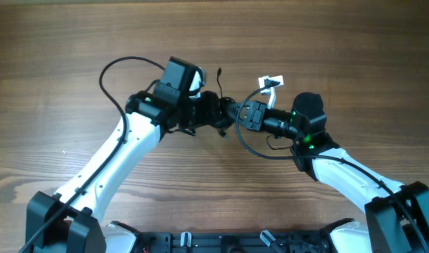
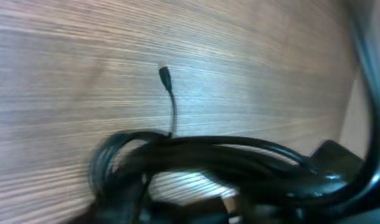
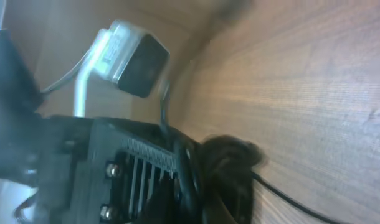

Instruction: Untangle cables

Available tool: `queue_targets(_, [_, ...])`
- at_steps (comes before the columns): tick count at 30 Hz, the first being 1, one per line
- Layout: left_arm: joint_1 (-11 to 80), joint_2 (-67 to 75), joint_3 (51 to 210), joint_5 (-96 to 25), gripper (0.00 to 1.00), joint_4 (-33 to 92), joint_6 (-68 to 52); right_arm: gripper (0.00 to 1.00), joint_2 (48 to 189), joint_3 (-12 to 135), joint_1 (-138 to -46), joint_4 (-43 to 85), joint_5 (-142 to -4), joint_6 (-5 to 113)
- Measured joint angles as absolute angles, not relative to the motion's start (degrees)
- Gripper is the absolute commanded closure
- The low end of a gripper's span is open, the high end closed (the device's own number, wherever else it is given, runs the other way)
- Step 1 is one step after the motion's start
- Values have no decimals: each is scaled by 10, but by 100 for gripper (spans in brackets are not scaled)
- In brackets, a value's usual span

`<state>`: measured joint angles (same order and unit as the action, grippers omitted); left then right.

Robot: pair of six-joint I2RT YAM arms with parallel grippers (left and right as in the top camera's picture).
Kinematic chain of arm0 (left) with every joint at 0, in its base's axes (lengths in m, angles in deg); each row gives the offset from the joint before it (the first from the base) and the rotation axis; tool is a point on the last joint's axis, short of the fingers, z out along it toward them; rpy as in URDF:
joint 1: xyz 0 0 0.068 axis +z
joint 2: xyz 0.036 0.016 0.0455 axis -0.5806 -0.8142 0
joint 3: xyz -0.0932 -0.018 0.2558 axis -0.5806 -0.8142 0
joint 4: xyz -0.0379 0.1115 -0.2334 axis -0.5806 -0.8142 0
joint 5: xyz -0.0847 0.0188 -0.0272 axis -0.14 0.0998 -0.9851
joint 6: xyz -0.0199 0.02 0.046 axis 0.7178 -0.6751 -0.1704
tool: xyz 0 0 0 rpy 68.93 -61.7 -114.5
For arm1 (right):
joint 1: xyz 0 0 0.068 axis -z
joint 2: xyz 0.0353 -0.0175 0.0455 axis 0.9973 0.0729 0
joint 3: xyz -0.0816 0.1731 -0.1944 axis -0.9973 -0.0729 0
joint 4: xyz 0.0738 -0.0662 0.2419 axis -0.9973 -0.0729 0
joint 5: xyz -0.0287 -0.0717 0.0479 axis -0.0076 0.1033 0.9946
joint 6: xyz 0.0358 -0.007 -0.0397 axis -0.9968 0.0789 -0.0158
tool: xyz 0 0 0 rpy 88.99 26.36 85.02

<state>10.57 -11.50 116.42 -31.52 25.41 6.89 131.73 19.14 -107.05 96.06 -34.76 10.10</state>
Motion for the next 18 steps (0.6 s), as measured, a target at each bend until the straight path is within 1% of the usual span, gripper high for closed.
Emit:
queue_targets(1, [121, -115, 1164, -335, 14, 253, 57, 93, 1317, 192, -1070, 964, -349, 100])
queue_targets(2, [152, -109, 1166, -369, 13, 253, 34, 93, 1317, 192, -1070, 964, -349, 99])
queue_targets(3, [168, -100, 1168, -387, 16, 254, 20, 93, 1317, 192, -1070, 963, -349, 97])
queue_targets(4, [185, -88, 1171, -408, 37, 255, 10, 93, 1317, 192, -1071, 963, -349, 97])
queue_targets(5, [205, -68, 1176, -429, 56, 245, -4, 93, 1317, 192, -1072, 963, -349, 97])
queue_targets(6, [218, -48, 1180, -443, 67, 236, -9, 93, 1317, 192, -1072, 963, -349, 97])
queue_targets(7, [231, -27, 1186, -454, 60, 221, -17, 93, 1317, 192, -1072, 963, -350, 97])
queue_targets(8, [234, -16, 1190, -462, 45, 209, -20, 93, 1317, 192, -1072, 963, -350, 97])
queue_targets(9, [234, -9, 1192, -468, 46, 197, -18, 93, 1317, 192, -1072, 963, -351, 97])
queue_targets(10, [234, -8, 1194, -475, 55, 178, -8, 93, 1317, 192, -1072, 963, -352, 97])
queue_targets(12, [234, -14, 1194, -484, 70, 133, 33, 92, 1317, 192, -1072, 963, -353, 95])
queue_targets(13, [234, -18, 1193, -490, 71, 99, 58, 92, 1317, 192, -1072, 963, -354, 95])
queue_targets(15, [233, -19, 1193, -495, 71, 78, 85, 92, 1317, 192, -1072, 963, -355, 95])
queue_targets(17, [232, -20, 1193, -490, 79, 78, 100, 92, 1317, 192, -1072, 963, -355, 89])
queue_targets(18, [232, -21, 1193, -477, 85, 79, 119, 93, 1317, 192, -1072, 963, -355, 81])
